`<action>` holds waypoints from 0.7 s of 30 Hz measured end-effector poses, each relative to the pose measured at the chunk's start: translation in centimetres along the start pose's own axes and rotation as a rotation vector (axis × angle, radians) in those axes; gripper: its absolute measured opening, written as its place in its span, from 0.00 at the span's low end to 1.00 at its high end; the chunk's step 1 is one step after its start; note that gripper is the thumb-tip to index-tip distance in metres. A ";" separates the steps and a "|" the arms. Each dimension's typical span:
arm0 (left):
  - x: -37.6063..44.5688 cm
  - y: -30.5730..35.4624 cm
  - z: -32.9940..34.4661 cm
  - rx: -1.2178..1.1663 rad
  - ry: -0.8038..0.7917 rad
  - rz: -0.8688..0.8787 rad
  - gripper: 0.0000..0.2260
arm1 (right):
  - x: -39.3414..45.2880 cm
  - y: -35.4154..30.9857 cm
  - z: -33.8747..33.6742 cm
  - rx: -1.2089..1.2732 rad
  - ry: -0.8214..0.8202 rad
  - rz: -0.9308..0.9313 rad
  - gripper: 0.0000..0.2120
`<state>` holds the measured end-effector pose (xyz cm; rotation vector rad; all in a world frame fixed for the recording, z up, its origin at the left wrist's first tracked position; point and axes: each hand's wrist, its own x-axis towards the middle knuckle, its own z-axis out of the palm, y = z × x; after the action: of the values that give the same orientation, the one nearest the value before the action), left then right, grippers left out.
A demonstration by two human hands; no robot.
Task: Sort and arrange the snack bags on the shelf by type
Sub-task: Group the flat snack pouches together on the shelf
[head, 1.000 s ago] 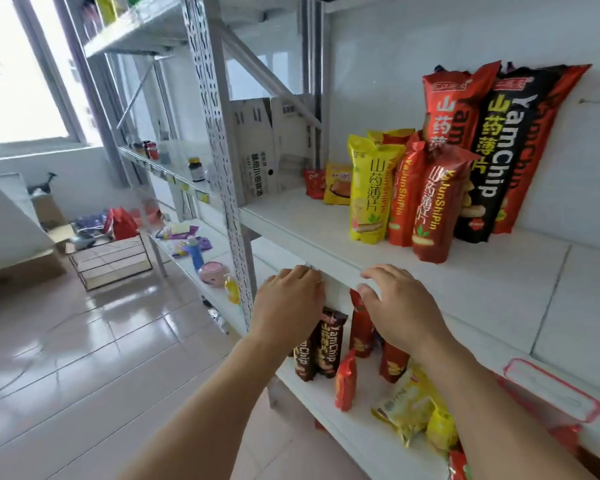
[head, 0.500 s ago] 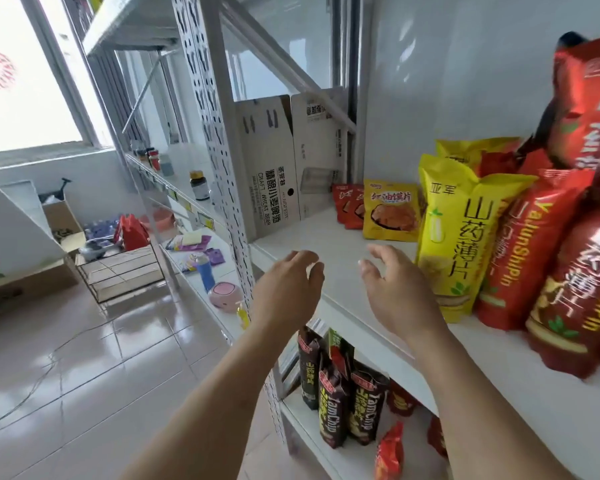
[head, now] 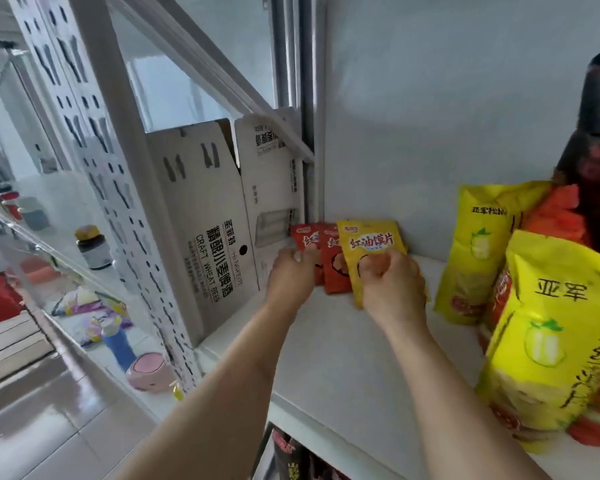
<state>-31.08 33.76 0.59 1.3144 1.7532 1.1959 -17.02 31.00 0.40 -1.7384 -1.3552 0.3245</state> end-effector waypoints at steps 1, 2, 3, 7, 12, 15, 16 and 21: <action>1.6 0.1 0.4 -0.023 -0.024 -0.014 0.21 | 0.8 0.0 0.3 -0.042 0.017 0.050 0.19; 3.0 0.2 0.8 -0.056 -0.044 -0.011 0.20 | 1.6 0.2 0.6 -0.069 0.030 0.087 0.22; 4.2 0.4 1.2 -0.081 -0.074 -0.017 0.21 | 2.2 0.4 0.9 -0.081 0.042 0.116 0.24; 8.7 -0.5 3.4 0.003 -0.111 -0.062 0.38 | 4.0 1.5 2.1 -0.146 0.081 0.205 0.29; 10.5 -0.2 4.3 -0.068 -0.101 -0.072 0.34 | 5.0 1.8 3.3 -0.309 0.025 0.271 0.31; 11.4 -0.5 5.0 -0.308 -0.062 -0.018 0.37 | 4.9 2.0 3.5 -0.378 0.012 0.304 0.36; 11.6 -0.6 5.0 -0.342 -0.075 -0.017 0.34 | 5.0 2.0 3.5 -0.383 0.013 0.323 0.38; 12.4 -1.4 5.3 -0.589 -0.305 -0.232 0.15 | 5.7 2.0 3.4 -0.404 -0.001 0.383 0.38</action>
<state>-30.68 47.02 -2.33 0.8591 1.1718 1.1812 -15.83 37.59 -1.36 -2.3421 -1.1353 0.2722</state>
